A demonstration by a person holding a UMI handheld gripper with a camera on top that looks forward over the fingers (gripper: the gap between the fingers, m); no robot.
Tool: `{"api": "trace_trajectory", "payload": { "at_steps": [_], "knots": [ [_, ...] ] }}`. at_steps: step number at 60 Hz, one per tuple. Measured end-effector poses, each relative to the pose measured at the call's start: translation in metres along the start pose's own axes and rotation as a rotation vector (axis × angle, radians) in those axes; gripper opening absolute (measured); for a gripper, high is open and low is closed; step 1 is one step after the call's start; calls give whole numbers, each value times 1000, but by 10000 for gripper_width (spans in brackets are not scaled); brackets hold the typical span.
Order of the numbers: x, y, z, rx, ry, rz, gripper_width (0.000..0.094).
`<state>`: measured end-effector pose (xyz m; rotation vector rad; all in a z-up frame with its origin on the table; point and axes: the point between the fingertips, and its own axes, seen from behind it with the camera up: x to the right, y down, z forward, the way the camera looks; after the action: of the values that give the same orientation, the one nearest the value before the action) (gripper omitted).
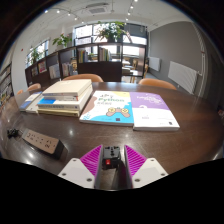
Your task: Unplug charger
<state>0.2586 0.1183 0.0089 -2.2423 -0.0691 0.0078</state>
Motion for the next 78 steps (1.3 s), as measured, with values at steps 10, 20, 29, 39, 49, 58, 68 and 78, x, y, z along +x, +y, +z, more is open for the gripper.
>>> {"api": "trace_trajectory", "payload": {
  "at_steps": [10,20,29,39,49,58,68,78],
  "knots": [
    [-1,-48,-38,75,48,-34,656],
    [-29,-116,-127,200,59,-9,796],
    [-71,-136,-205,267,45,13,792],
    [-124,-107,-273,261,10,24,790],
    [-167,-48,-312,203,5,21,799],
    [-197,-12,-338,182,-3,16,793],
    [-214,12,-356,154,-6,-1,795],
    [-227,21,-362,144,-40,0,792]
  ]
}}
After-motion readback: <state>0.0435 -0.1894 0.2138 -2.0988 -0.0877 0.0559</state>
